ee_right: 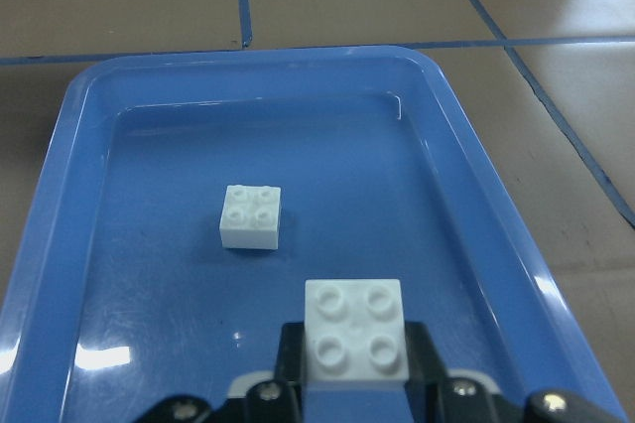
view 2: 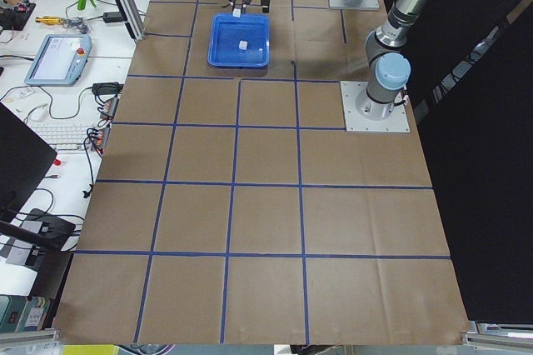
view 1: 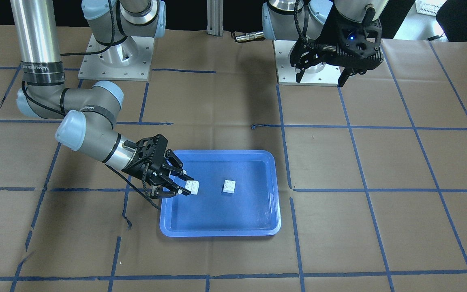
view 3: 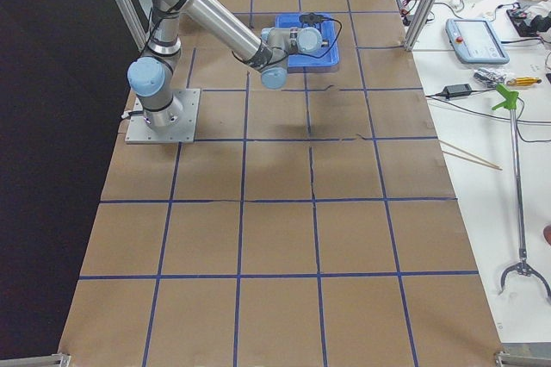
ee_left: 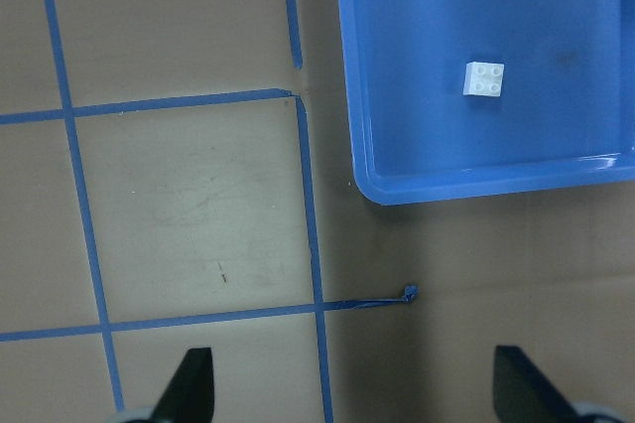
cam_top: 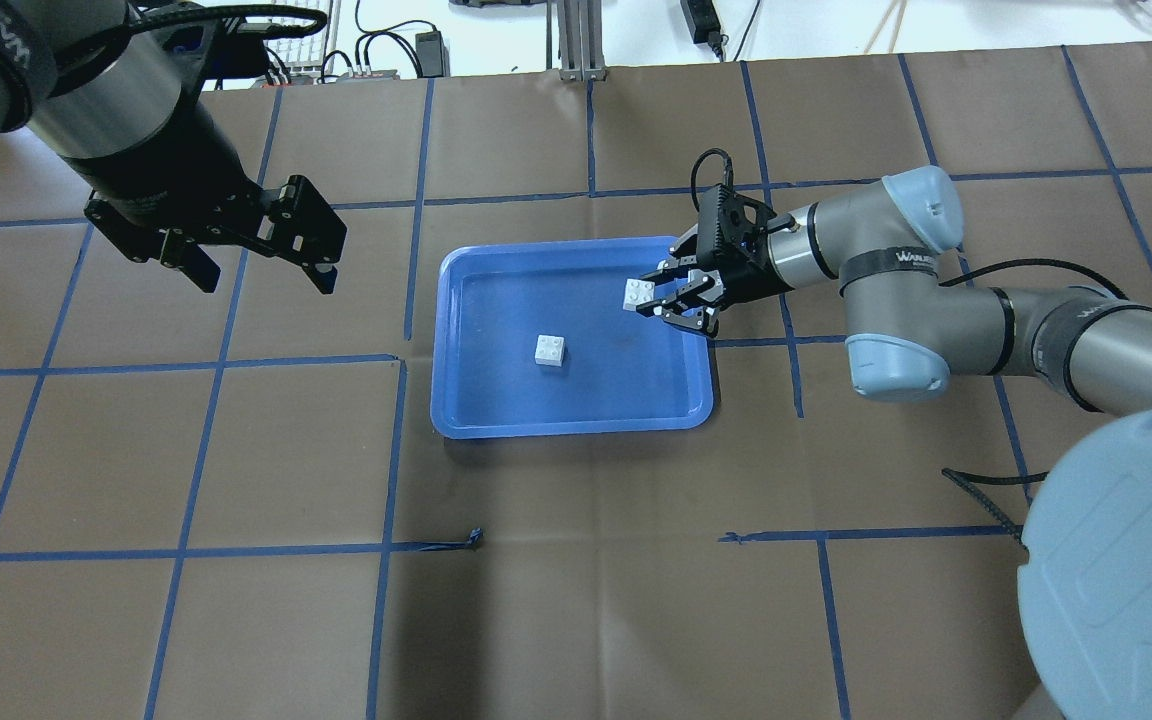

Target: Assemble white blocks and place on blue tray

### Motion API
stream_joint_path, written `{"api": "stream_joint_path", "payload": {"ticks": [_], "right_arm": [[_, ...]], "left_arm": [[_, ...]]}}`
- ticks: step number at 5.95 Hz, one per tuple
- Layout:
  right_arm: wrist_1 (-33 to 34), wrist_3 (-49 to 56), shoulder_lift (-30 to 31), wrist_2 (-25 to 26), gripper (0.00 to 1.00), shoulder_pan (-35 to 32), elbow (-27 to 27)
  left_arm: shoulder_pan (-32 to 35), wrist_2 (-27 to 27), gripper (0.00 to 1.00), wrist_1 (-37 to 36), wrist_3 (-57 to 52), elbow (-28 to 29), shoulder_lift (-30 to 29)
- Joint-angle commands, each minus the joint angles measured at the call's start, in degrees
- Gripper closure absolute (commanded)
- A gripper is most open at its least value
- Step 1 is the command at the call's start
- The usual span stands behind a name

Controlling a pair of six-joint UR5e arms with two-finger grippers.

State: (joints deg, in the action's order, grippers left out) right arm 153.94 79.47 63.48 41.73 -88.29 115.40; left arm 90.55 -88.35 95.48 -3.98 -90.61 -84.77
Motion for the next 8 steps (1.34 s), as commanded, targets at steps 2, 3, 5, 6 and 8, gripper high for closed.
{"api": "stream_joint_path", "payload": {"ticks": [2, 3, 5, 6, 8], "right_arm": [[8.64, -5.02, -4.23, 1.07, 0.72, -3.90, 1.49], [8.48, -5.11, -4.24, 2.99, 0.71, -4.69, 1.67], [8.48, -5.20, -5.63, 3.36, 0.71, -5.75, 1.49], [8.48, -5.20, -5.73, 3.44, 0.71, -6.53, 1.23], [8.65, -7.92, -5.99, 3.79, 0.71, -6.89, 1.23]], "left_arm": [[-0.29, -0.59, 0.00, -0.29, -0.14, 0.16, -1.44], [0.14, -0.68, 0.00, 0.23, 0.03, 0.34, -0.93], [-0.11, 0.28, 0.00, -0.20, 0.46, 0.78, -1.36], [0.32, -0.32, 0.00, -0.47, 0.38, -0.09, -2.23], [-0.29, -0.59, 0.00, -2.13, 0.21, 0.62, -4.16]]}}
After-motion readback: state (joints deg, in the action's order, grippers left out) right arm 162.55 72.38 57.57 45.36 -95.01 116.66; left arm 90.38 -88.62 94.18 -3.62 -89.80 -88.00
